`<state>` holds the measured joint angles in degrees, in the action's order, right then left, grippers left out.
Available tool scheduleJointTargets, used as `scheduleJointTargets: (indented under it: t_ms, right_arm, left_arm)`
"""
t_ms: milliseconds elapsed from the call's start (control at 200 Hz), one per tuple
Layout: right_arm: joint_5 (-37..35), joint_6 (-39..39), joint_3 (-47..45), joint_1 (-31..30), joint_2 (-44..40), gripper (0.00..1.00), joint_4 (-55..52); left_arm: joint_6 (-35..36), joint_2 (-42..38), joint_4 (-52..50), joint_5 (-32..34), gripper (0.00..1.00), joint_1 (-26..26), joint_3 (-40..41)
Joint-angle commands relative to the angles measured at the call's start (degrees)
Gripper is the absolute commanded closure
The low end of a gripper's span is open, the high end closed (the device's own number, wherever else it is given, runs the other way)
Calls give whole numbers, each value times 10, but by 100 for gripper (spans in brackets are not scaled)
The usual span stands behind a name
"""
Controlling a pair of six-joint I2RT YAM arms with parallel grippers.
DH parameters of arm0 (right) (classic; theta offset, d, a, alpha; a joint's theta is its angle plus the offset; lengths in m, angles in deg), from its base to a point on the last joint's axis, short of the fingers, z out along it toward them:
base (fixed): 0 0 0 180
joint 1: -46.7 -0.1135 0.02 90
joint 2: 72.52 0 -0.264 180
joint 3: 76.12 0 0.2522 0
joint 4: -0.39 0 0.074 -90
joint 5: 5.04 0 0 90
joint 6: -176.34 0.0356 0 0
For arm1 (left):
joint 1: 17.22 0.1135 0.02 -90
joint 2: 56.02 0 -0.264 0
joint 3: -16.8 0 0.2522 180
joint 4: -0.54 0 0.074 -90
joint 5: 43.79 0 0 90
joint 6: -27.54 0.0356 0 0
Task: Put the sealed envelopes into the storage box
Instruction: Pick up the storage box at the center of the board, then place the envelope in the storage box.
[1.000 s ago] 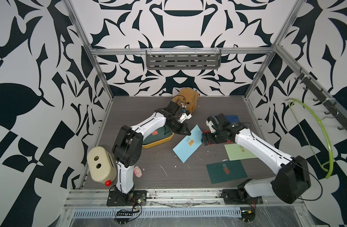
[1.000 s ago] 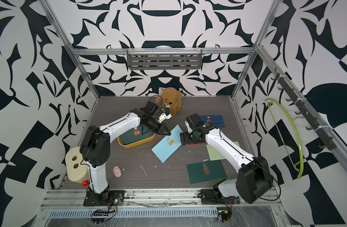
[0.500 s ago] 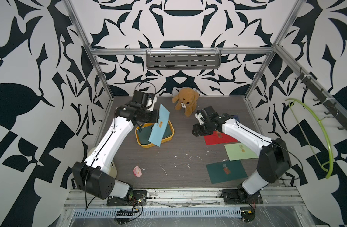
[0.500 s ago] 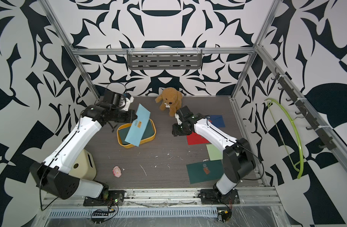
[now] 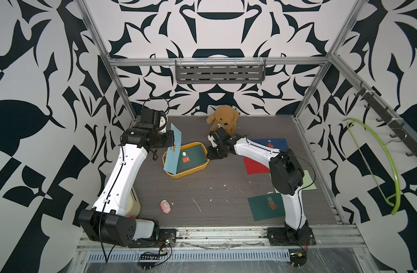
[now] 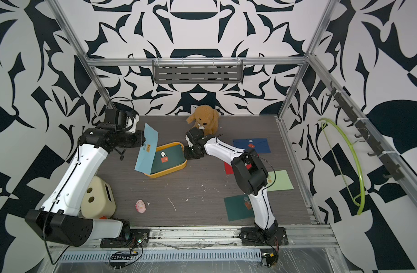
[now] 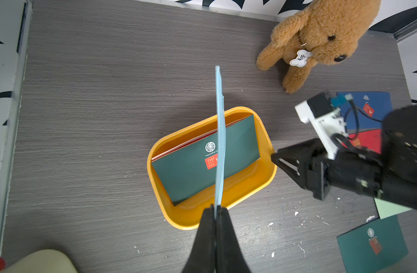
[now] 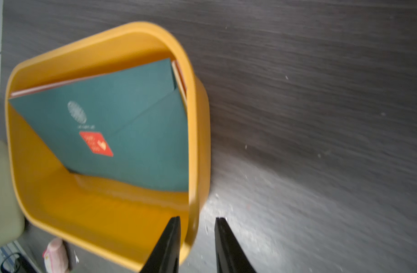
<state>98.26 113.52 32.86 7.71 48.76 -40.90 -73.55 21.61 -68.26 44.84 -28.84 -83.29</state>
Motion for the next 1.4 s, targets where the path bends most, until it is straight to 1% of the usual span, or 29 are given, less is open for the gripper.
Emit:
scheduleJointTargets:
  t_ms: [0,25,90,135,175,280,355,415,465,610,800,1005,1220,1394]
  right_arm:
    - [7,11,30,-2,5,71,-4]
    - [8,12,29,-3,6,73,-5]
    - [4,15,22,-4,5,85,-6]
    - [1,16,15,-3,-2,90,-6]
    - [-1,14,6,-3,-11,91,-7]
    - [-16,-9,-13,-4,-41,92,-39]
    - [-24,-29,-38,-3,-71,93,-59]
    - [-28,-49,-65,-3,-99,94,-73]
    - [-30,-65,-91,-3,-122,95,-82]
    - [-26,-95,-177,-3,-191,97,-99]
    - [-25,-93,-256,-3,-249,97,-92]
    - [-20,-89,-269,-2,-253,98,-86]
    - [-17,-87,-263,-2,-251,98,-83]
    - [-18,-84,-263,-2,-251,98,-82]
  left_arm:
    - [8,-9,-11,0,100,3,3]
    - [8,-8,-11,1,100,3,3]
    - [14,-4,-15,-7,100,4,-2]
    - [20,0,-18,-21,100,2,-6]
    - [30,7,-23,-44,100,3,-10]
    - [86,27,-38,-138,100,-2,-19]
    - [134,36,-39,-181,100,-24,-9]
    - [161,47,-45,-182,100,-50,-6]
    - [179,61,-54,-170,100,-68,-9]
    - [225,103,-74,-165,100,-109,-10]
    - [245,141,-21,-191,100,-150,33]
    - [243,177,38,-224,100,-162,57]
    - [256,211,39,-235,100,-168,66]
    - [259,222,48,-240,100,-169,83]
